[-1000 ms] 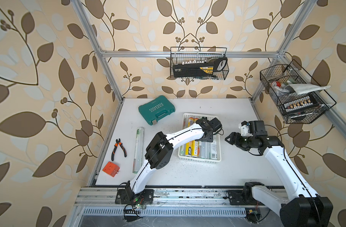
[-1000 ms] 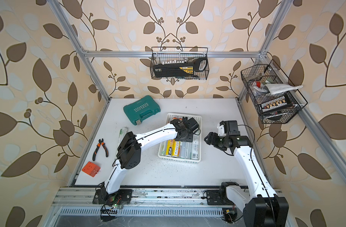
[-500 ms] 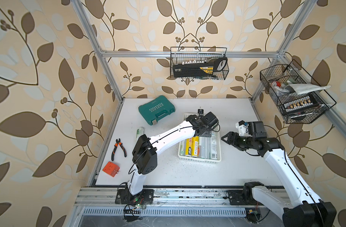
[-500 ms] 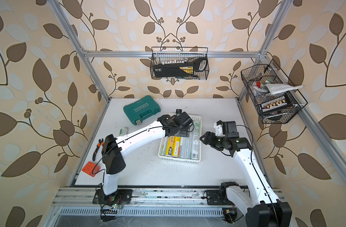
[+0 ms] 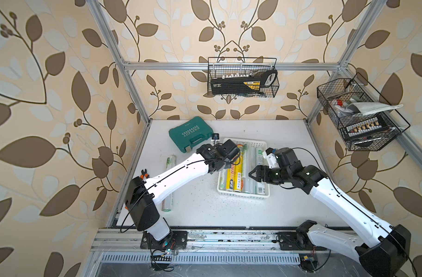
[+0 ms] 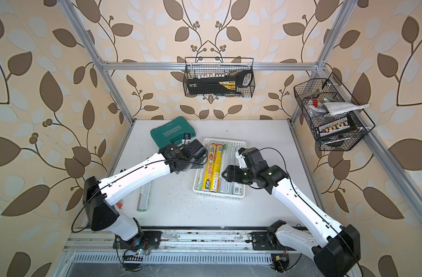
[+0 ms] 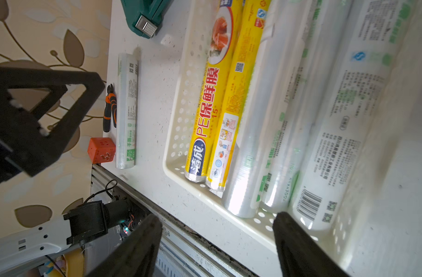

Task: Put the plastic wrap into the basket
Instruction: Place the plastic wrap in the basket, then pick up the plastic wrap from the center of the board.

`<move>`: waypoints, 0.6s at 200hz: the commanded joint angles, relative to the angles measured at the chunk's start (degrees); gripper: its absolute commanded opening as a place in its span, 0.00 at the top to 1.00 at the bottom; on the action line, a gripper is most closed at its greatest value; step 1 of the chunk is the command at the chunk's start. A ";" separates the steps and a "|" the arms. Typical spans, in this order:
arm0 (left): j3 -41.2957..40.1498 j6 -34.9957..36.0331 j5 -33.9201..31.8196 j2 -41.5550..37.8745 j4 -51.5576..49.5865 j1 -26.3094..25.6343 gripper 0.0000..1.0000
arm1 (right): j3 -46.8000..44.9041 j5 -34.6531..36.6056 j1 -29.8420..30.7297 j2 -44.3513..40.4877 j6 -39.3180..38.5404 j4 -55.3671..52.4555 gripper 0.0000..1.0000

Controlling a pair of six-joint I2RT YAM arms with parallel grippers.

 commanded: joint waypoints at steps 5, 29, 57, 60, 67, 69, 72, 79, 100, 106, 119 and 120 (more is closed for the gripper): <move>-8.79 -3.06 -1.75 -9.63 0.89 5.81 0.01 | 2.90 4.52 3.97 2.89 1.89 2.41 0.23; -17.52 -2.74 -1.52 -16.86 3.90 12.81 0.01 | 3.67 4.90 6.09 5.34 2.03 3.56 0.23; -25.46 -3.74 -0.74 -23.38 7.42 20.14 0.01 | 3.49 4.62 7.51 6.52 2.21 5.07 0.23; -26.07 -4.08 -0.46 -23.83 7.51 20.86 0.01 | 3.49 4.61 7.55 6.56 2.21 5.16 0.23; -27.39 -4.66 0.29 -24.85 7.74 22.56 0.01 | 3.48 4.55 7.65 6.72 2.06 5.19 0.23; -27.78 -4.90 0.40 -25.12 7.79 23.08 0.01 | 3.48 4.55 7.65 6.74 2.00 5.18 0.23; -28.44 -4.99 0.54 -25.56 7.87 23.74 0.01 | 3.48 4.53 7.65 6.74 1.92 5.17 0.23; -29.96 -5.01 0.72 -26.55 8.17 24.84 0.01 | 3.48 4.46 7.71 6.83 1.71 5.13 0.23; -34.63 -10.21 0.18 -29.64 8.94 27.55 0.01 | 3.48 4.38 7.66 6.92 1.26 4.92 0.23; -36.03 -11.52 -0.28 -30.48 9.46 27.94 0.01 | 3.41 4.37 7.69 6.83 1.16 4.83 0.23; -39.25 -13.05 -0.19 -31.63 11.34 29.20 0.01 | 3.23 4.26 7.73 6.58 1.08 4.79 0.23; -39.40 -13.25 -0.12 -31.66 11.37 29.40 0.01 | 3.18 4.27 7.69 6.57 1.07 4.76 0.23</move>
